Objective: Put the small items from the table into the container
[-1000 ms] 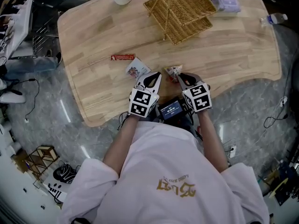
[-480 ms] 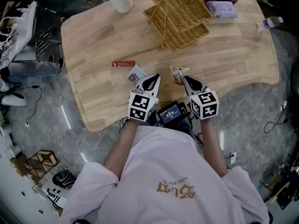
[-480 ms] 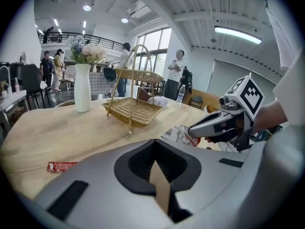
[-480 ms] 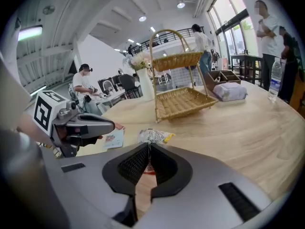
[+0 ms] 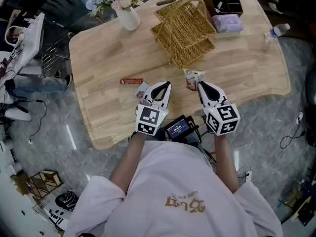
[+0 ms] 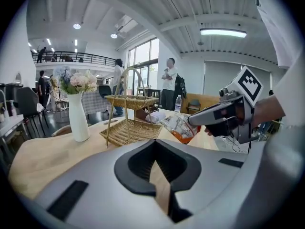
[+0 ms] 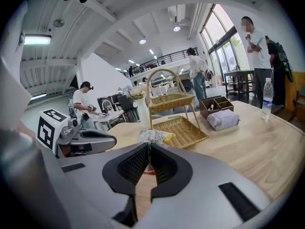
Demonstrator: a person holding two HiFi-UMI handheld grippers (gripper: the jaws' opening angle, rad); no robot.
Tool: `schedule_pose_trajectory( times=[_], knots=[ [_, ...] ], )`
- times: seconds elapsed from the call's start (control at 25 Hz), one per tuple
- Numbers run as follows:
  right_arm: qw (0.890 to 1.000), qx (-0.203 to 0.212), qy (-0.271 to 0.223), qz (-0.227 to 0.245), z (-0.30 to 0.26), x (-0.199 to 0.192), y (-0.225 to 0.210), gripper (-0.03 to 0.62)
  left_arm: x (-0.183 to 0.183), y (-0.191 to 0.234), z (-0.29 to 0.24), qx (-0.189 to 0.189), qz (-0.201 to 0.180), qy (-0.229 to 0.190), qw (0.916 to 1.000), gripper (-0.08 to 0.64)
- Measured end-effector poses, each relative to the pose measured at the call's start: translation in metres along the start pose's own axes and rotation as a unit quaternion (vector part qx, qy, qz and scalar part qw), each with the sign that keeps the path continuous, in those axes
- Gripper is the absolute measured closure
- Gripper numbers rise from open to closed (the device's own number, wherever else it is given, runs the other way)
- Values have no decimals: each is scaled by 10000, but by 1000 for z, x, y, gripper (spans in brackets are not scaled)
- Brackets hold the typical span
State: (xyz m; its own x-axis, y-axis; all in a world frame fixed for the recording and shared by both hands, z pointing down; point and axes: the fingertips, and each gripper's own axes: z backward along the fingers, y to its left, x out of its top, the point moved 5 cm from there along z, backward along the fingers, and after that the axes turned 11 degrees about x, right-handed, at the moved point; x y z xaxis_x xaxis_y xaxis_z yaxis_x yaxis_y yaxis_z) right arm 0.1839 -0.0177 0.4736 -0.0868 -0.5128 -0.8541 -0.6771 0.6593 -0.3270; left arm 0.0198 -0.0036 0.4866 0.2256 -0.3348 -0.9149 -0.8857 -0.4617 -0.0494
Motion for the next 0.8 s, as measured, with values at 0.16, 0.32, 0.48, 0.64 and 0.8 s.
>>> schedule_pose_trajectory(
  times=[0.16,0.32,0.48,0.64,0.8],
  knots=[
    [9997,-24,-222,60,5,18,3,562,18,3,1,29,-134,-223,9997,560],
    [9988,-8,-468,114,10,38,9,561,37,8,3,111,-190,-471,9986,560],
    [9971,-49,-708,287,6,65,9,561,55,18,1,230,-226,-678,9972,560],
    [9951,-156,-880,419,0,87,1,561,69,25,-1,291,-349,-812,9957,560],
    [9931,-205,-1032,525,-9,108,-8,561,81,37,-5,400,-381,-919,9942,560]
  ],
)
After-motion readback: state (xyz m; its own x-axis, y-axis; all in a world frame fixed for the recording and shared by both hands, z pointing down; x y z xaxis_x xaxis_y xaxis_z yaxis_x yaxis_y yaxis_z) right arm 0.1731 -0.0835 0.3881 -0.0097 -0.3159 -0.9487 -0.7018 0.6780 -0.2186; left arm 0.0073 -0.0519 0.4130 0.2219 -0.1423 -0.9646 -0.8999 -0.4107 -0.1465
